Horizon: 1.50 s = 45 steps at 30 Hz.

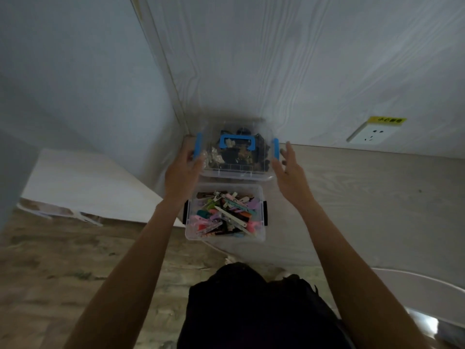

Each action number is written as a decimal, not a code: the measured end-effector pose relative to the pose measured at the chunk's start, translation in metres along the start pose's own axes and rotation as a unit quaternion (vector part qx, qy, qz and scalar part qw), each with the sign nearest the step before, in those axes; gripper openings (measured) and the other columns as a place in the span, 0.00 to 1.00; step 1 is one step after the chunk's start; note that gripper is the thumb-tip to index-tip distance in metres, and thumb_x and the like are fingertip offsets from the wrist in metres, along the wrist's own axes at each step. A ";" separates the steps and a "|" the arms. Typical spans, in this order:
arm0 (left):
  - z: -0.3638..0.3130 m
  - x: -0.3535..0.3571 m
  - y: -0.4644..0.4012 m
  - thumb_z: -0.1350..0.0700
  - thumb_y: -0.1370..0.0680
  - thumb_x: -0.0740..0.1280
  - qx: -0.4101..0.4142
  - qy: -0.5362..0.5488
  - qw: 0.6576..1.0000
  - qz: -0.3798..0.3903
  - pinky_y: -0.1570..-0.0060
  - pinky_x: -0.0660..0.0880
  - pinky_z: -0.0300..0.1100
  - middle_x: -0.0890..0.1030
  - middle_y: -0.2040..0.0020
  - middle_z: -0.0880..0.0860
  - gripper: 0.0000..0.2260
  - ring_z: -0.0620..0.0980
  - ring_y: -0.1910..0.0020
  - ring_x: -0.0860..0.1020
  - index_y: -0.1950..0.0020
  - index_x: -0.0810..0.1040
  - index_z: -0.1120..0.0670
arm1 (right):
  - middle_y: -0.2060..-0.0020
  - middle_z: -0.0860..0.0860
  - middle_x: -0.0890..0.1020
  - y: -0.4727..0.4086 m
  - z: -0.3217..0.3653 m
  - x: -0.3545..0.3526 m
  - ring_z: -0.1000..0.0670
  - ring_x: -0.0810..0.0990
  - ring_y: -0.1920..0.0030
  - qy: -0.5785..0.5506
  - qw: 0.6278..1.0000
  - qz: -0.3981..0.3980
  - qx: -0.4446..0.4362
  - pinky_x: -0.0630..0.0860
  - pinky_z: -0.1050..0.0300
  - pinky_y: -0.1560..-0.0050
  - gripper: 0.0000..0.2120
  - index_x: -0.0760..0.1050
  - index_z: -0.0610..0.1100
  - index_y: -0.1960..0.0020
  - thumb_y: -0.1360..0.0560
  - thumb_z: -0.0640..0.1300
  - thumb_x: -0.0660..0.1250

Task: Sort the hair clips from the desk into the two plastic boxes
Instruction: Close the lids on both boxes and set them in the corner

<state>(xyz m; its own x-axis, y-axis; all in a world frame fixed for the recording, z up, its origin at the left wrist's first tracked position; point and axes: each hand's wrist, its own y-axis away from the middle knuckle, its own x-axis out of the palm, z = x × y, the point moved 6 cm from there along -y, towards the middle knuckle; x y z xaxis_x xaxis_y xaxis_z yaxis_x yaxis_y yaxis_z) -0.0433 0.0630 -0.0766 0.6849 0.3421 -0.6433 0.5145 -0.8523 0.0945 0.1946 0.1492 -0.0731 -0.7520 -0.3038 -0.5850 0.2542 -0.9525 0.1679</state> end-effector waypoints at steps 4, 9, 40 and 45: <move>0.037 -0.001 0.041 0.45 0.24 0.64 -0.084 0.000 0.996 0.034 0.42 0.72 0.48 0.76 0.38 0.53 0.22 0.52 0.41 0.76 0.33 0.69 0.53 | 0.34 0.45 0.72 0.041 -0.040 -0.011 0.47 0.72 0.37 0.000 0.999 -0.026 -0.024 0.70 0.50 0.35 0.22 0.62 0.42 0.29 0.23 0.37 0.60; 0.055 0.007 0.087 0.50 0.23 0.64 -0.129 -0.014 0.988 0.086 0.41 0.72 0.52 0.75 0.36 0.55 0.22 0.58 0.41 0.75 0.30 0.65 0.51 | 0.24 0.49 0.53 0.068 -0.089 0.044 0.49 0.49 0.24 0.189 0.939 0.251 -0.139 0.47 0.51 0.25 0.33 0.53 0.44 0.25 0.25 0.48 0.65; 0.005 0.041 0.127 0.55 0.20 0.59 -0.053 0.011 0.994 0.097 0.57 0.71 0.47 0.78 0.55 0.54 0.08 0.49 0.59 0.75 0.42 0.73 0.53 | 0.27 0.38 0.54 0.106 -0.084 -0.077 0.38 0.53 0.27 0.258 0.957 0.040 -0.124 0.53 0.41 0.27 0.54 0.53 0.47 0.26 0.42 0.66 0.74; 0.012 0.030 0.121 0.53 0.20 0.57 -0.087 0.018 0.996 0.013 0.40 0.70 0.49 0.75 0.40 0.59 0.15 0.54 0.41 0.74 0.39 0.73 0.58 | 0.25 0.39 0.48 0.092 -0.033 -0.014 0.38 0.45 0.25 0.341 0.890 0.185 -0.240 0.45 0.36 0.26 0.54 0.48 0.49 0.25 0.40 0.68 0.70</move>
<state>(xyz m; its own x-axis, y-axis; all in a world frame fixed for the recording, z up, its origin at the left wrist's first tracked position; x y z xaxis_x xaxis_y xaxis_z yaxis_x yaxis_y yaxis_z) 0.0334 -0.0350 -0.0934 0.7154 0.3381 -0.6115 0.5765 -0.7801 0.2430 0.2486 0.0668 -0.0756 -0.0611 -0.3542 -0.9332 0.7606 -0.6220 0.1863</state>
